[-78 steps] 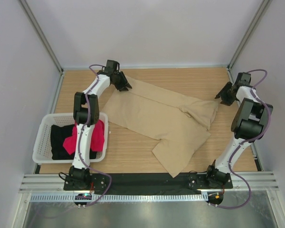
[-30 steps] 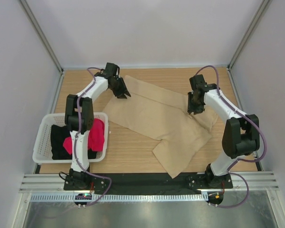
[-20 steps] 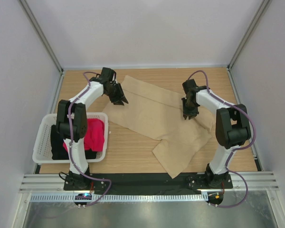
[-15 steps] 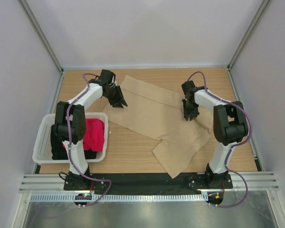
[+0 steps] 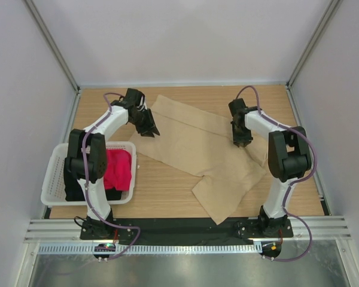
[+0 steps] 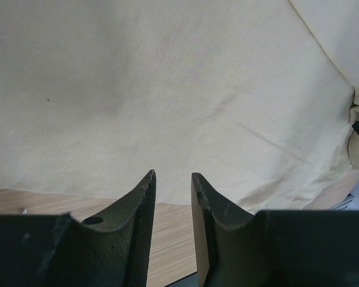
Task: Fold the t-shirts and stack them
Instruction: Fold the tshirt
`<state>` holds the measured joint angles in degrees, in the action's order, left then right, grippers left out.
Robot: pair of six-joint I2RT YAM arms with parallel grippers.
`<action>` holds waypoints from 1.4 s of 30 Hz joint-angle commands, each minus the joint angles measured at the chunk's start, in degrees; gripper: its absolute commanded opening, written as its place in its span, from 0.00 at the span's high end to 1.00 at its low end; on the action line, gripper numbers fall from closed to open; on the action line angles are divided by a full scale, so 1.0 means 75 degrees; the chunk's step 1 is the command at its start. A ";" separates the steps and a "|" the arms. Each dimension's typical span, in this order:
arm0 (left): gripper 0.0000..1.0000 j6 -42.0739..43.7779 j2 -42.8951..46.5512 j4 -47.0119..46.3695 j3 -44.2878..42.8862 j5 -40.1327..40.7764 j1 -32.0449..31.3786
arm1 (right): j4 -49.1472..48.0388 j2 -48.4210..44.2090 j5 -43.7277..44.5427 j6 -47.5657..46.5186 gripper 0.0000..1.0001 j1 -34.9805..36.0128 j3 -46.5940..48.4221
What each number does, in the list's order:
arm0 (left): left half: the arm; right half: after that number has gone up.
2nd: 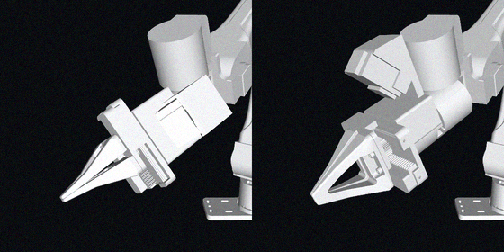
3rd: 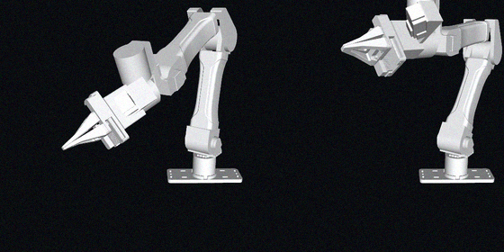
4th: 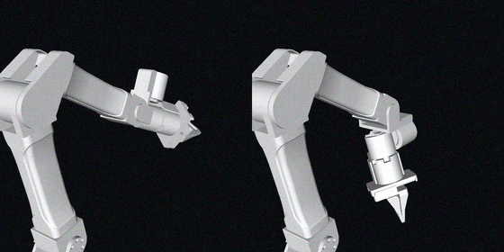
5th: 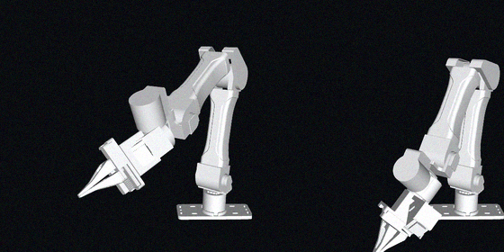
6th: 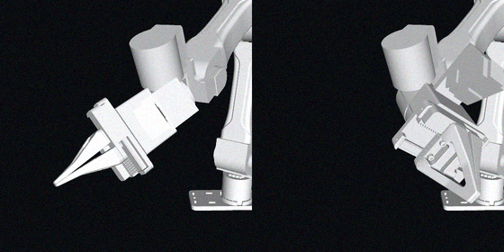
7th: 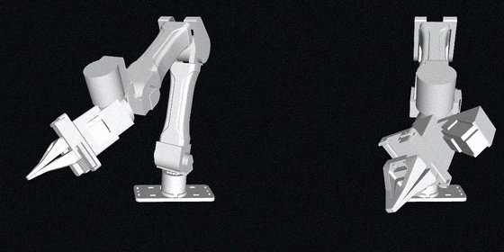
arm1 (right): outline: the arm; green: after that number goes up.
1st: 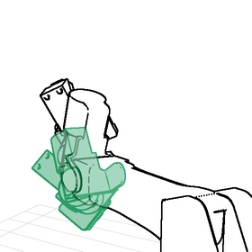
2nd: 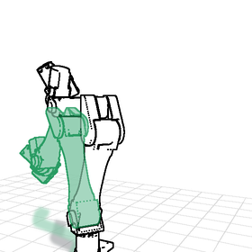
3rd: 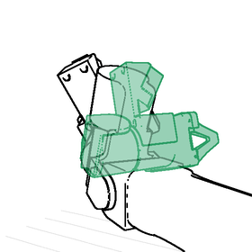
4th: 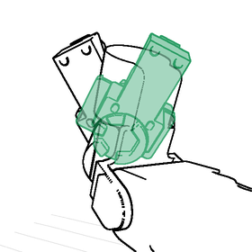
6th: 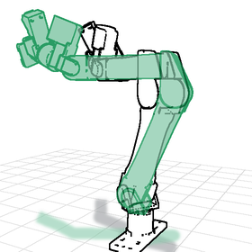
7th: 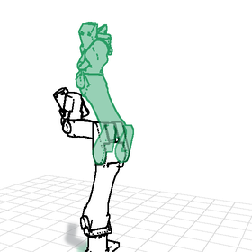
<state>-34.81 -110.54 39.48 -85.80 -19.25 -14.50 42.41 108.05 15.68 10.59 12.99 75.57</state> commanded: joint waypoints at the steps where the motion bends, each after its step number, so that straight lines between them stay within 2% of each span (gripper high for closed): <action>1: 0.69 0.0176 0.0184 0.0021 -0.0079 -0.0246 0.0023 | -0.0170 0.0078 0.0265 -0.0134 0.65 0.0013 0.0213; 7: 0.69 0.0188 0.0137 0.0044 -0.0138 -0.0258 0.0024 | -0.0159 0.0335 0.0065 -0.0123 0.66 0.0002 0.0225; 9: 0.69 0.0188 0.0102 0.0079 -0.0208 -0.0235 0.0058 | -0.0147 0.0301 0.0077 -0.0099 0.71 0.0002 0.0248; 10: 0.69 0.0188 0.0079 0.0091 -0.0243 -0.0235 0.0070 | -0.0124 0.0254 0.0077 -0.0076 0.81 0.0002 0.0271; 14: 0.69 0.0141 -0.0062 0.0149 -0.0535 -0.0200 0.0129 | 0.0144 0.0066 0.0019 0.0052 0.99 0.0014 0.0447; 28: 0.69 -0.0035 -0.0683 0.0009 -0.0935 -0.0434 0.0152 | 0.2488 -0.0508 -0.1433 0.1060 0.99 0.0014 0.1631; 42: 0.67 -0.0035 -0.1151 -0.0085 -0.1602 -0.0387 0.0141 | 0.3626 -0.0216 -0.2653 0.1401 0.99 -0.0033 0.2358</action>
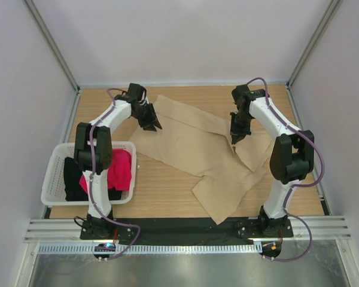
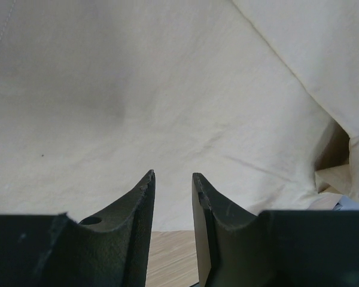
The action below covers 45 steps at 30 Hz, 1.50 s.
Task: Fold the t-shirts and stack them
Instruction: Fold the tshirt
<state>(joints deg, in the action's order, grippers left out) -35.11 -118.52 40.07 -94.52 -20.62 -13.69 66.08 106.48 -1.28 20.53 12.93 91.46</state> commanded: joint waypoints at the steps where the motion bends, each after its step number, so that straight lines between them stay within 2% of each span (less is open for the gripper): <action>1: 0.67 0.0006 -0.0146 -0.0164 -0.0521 -0.0227 0.0033 | 0.0482 0.0018 -0.0392 0.0040 0.99 -0.0025 0.0227; 5: 0.66 -0.0087 -0.0485 -0.0199 -0.1037 -0.0321 0.0033 | 0.0330 0.0205 -0.0369 0.0074 0.99 -0.0048 0.0145; 8: 0.65 -0.0216 -0.0754 -0.0222 -0.1494 -0.0403 0.0045 | 0.0119 0.0392 -0.0415 0.0145 0.95 -0.0106 0.0145; 9: 0.65 -0.0240 -0.0814 -0.0211 -0.1634 -0.0403 0.0045 | 0.0095 0.0474 -0.0462 0.0168 0.89 -0.0165 0.0157; 11: 0.64 -0.0287 -0.0978 -0.0222 -0.1997 -0.0414 0.0033 | 0.0072 0.0569 -0.0953 0.0308 0.85 -0.0270 0.0192; 13: 0.64 -0.0334 -0.1224 -0.0222 -0.2383 -0.0414 0.0044 | -0.0278 0.0429 -0.1548 0.0542 0.75 -0.0666 0.0029; 15: 0.64 -0.0450 -0.1411 -0.0304 -0.2537 -0.0391 0.0068 | -0.1211 -0.0167 -0.1984 0.1162 0.65 -0.1089 -0.0416; 18: 0.63 -0.0789 -0.1564 -0.1226 -0.2491 -0.0356 0.0080 | -0.2640 -0.1068 -0.2138 0.2098 0.56 -0.2001 -0.1177; 21: 0.64 -0.1200 -0.1787 -0.2069 -0.2491 -0.0484 0.0161 | -0.3418 -0.1480 -0.1577 0.2674 0.50 -0.2788 -0.1634; 24: 0.63 -0.1727 -0.2126 -0.2681 -0.2537 -0.0578 0.0197 | -0.3899 -0.1587 -0.0736 0.2735 0.50 -0.3433 -0.1951; 27: 0.62 -0.2032 -0.2513 -0.3245 -0.2852 -0.0602 0.0197 | -0.4321 -0.1635 -0.0440 0.2712 0.49 -0.3914 -0.2152; 34: 0.62 -0.2209 -0.3345 -0.3410 -0.3813 -0.0321 0.0290 | -0.4357 -0.1201 -0.0579 0.2442 0.44 -0.4899 -0.1952; 40: 0.62 -0.2513 -0.3685 -0.3644 -0.3979 -0.0344 0.0361 | -0.4557 -0.0545 -0.1095 0.2512 0.46 -0.5075 -0.2011; 45: 0.63 -0.2666 -0.3815 -0.3644 -0.3933 -0.0437 0.0384 | -0.4827 -0.0637 -0.1107 0.2618 0.55 -0.5052 -0.2620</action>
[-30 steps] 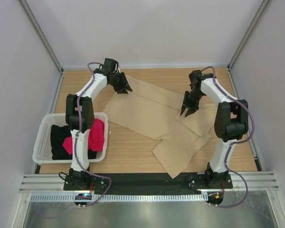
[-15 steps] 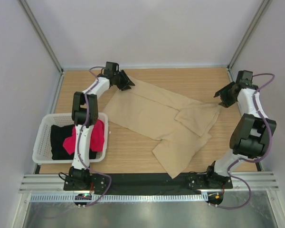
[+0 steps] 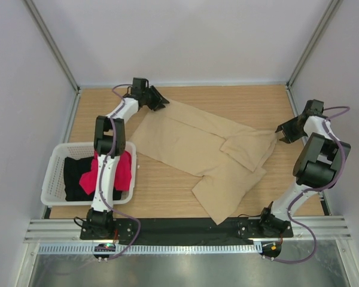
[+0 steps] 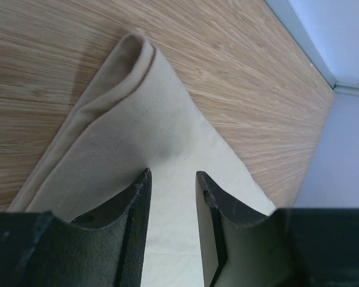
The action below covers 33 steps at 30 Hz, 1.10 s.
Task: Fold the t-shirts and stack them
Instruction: Fold the tshirt
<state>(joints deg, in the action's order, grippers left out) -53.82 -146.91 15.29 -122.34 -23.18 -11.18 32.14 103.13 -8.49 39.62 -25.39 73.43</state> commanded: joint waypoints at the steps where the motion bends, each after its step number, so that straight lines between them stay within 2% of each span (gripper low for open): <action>1: 0.64 -0.0171 -0.0006 -0.0351 -0.0176 -0.0143 0.0049 | -0.0301 -0.0262 -0.0180 -0.0008 0.55 0.0045 -0.0297; 8: 0.67 0.0027 0.0404 -0.0223 0.0292 -0.0483 -0.0032 | 0.0248 -0.0953 -0.0052 -0.0817 0.56 0.0279 -0.0942; 12: 0.63 0.0437 0.1129 0.0082 0.0795 -0.0472 -0.0348 | 0.0578 -0.1258 0.0124 -0.1192 0.53 0.0478 -0.1013; 17: 0.60 0.0427 0.2243 -0.0198 0.2587 -0.0343 -0.0946 | 0.0834 -0.1142 -0.0144 -0.1392 0.58 0.0619 -0.0955; 23: 0.69 0.0227 0.3263 -0.0585 0.3783 -0.0378 -0.1765 | 0.1572 -0.1434 -0.0134 -0.1228 0.63 0.1462 -0.1165; 26: 0.68 0.0239 0.3311 -0.0656 0.3914 -0.0355 -0.2188 | 0.2017 -0.1610 -0.0051 -0.1216 0.63 0.1708 -0.1329; 33: 0.62 0.0262 0.2726 -0.0609 0.3365 -0.0659 -0.3382 | 0.2629 -0.2231 0.0159 -0.1426 0.62 0.1802 -0.1985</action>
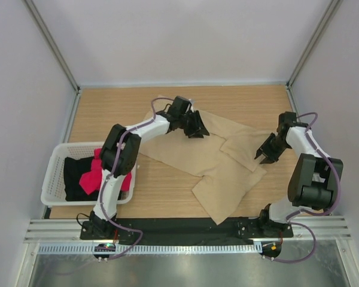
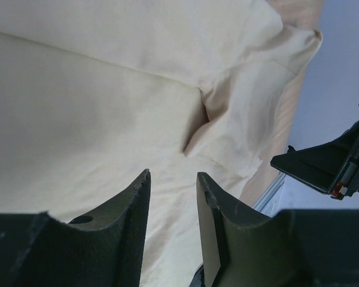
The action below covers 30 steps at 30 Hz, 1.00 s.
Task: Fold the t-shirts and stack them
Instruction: Fold the tshirt
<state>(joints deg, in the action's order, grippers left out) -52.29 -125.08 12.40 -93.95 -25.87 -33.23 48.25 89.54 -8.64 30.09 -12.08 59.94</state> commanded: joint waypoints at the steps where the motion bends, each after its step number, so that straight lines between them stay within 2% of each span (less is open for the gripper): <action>1: 0.62 0.0070 -0.0268 -0.0224 -0.0503 -0.0336 -0.0560 | 0.0492 -0.0488 0.0180 -0.0191 0.62 0.0016 -0.0304; 7: 0.62 0.0328 -0.0947 0.0034 -0.1300 -0.0289 -0.1064 | 0.0329 -0.0676 0.0052 -0.0273 0.61 0.0016 -0.0937; 13: 0.66 0.0269 -0.1358 0.0139 -0.1512 -0.0325 -0.1299 | 0.0317 -0.0583 0.0016 -0.0414 0.58 0.0016 -0.0996; 21: 0.62 0.0609 -0.1580 0.0819 -0.2027 0.0051 -0.1323 | -0.0011 -0.0220 -0.0113 -0.0402 0.58 0.0016 -0.0961; 30: 0.64 0.0492 -0.2167 0.0971 -0.2660 -0.0207 -0.1323 | -0.0327 0.0202 -0.0253 -0.0390 0.60 0.0028 -0.0879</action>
<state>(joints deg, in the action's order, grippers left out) -49.06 -140.05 18.94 -111.15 -26.30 -42.89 47.44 90.59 -9.34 27.51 -12.08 52.27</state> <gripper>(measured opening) 0.366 0.407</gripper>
